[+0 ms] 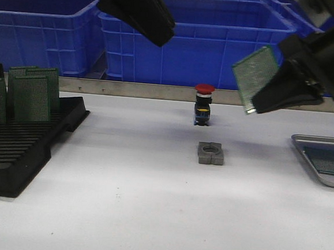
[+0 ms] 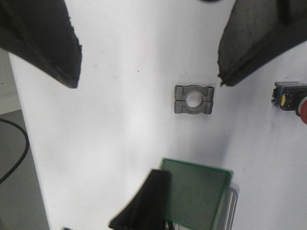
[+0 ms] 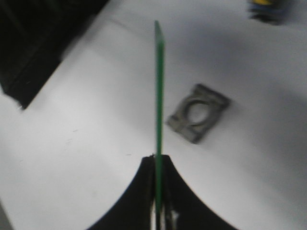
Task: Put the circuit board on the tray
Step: 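Release the left gripper and place the board in the tray with the right gripper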
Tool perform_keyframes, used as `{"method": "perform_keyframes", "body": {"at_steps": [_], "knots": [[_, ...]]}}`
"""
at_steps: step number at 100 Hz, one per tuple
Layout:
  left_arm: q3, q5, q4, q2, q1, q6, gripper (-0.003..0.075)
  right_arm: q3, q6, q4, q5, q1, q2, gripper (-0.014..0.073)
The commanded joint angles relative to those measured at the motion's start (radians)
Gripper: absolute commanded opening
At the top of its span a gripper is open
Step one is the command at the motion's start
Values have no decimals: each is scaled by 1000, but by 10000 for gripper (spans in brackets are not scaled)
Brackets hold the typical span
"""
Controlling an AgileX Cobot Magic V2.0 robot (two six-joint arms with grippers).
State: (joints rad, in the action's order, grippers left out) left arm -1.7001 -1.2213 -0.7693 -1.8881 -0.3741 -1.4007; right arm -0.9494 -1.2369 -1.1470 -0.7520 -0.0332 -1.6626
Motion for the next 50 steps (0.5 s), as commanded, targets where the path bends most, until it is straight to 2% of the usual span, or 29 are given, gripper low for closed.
{"method": "perform_keyframes", "body": {"at_steps": [1,20,36,43,50], "knots": [[-31,-57,-67,53,2,12,549,1,7,-34,33,-96,36,-69],[-31,-57,-71,53,2,12,546,46,7,-34,122,-294,35,-69],[-31,-57,-79,53,2,12,546,56,7,-34,175,-365,34,-56],[-31,-57,-81,53,2,12,546,56,7,-34,176,-370,34,-3],[-31,-57,-84,53,2,12,546,56,7,-34,176,-370,34,110]]}}
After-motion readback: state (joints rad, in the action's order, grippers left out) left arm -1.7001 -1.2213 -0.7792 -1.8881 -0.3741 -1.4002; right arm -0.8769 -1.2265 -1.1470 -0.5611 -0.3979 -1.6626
